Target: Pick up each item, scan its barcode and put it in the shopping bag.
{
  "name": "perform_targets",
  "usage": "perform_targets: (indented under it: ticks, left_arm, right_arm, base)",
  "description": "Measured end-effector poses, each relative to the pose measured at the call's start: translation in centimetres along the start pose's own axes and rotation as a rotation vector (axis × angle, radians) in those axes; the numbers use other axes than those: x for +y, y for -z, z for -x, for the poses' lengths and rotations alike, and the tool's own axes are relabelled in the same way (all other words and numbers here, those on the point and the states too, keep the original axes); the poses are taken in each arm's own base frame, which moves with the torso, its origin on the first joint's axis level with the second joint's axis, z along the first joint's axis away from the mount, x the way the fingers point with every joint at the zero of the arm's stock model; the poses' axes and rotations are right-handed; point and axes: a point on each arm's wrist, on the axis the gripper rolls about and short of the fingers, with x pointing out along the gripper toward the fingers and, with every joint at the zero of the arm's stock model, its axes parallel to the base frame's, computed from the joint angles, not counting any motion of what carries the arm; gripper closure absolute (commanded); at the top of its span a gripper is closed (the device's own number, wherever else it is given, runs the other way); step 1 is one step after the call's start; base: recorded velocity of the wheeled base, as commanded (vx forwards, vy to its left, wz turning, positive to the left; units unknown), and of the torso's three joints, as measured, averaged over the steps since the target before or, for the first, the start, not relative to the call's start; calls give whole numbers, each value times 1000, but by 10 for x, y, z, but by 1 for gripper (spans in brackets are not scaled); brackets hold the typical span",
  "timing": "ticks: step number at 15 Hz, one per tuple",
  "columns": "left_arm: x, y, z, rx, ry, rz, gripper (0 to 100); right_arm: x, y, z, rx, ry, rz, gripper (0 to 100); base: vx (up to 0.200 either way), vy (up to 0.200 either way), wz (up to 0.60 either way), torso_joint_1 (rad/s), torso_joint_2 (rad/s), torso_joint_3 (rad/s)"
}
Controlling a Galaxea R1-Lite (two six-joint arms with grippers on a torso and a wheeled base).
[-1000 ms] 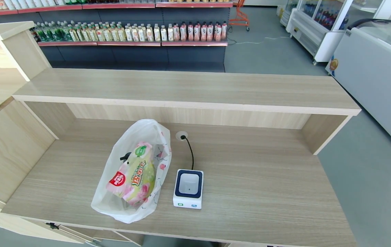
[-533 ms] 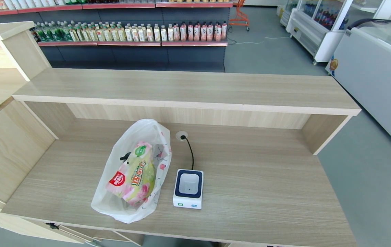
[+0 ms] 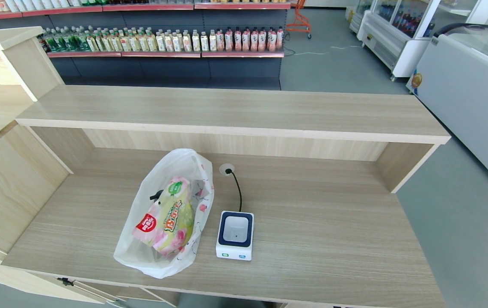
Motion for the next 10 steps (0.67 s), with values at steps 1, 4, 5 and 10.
perform_targets:
  ticks: [1, 4, 5, 10]
  left_arm:
    - [0, 0, 0, 0, 0, 0, 0]
    - [0, 0, 0, 0, 0, 0, 0]
    - [0, 0, 0, 0, 0, 0, 0]
    - [0, 0, 0, 0, 1, 0, 0]
  right_arm:
    - [0, 0, 0, 0, 0, 1, 100]
    - [0, 0, 0, 1, -2, 1, 100]
    - [0, 0, 0, 1, -3, 1, 100]
    - [0, 0, 0, 0, -2, 1, 100]
  base:
    - [0, 0, 0, 0, 0, 0]
    - [0, 0, 0, 0, 0, 0]
    - [0, 0, 0, 0, 0, 0]
    - [0, 0, 0, 0, 0, 0]
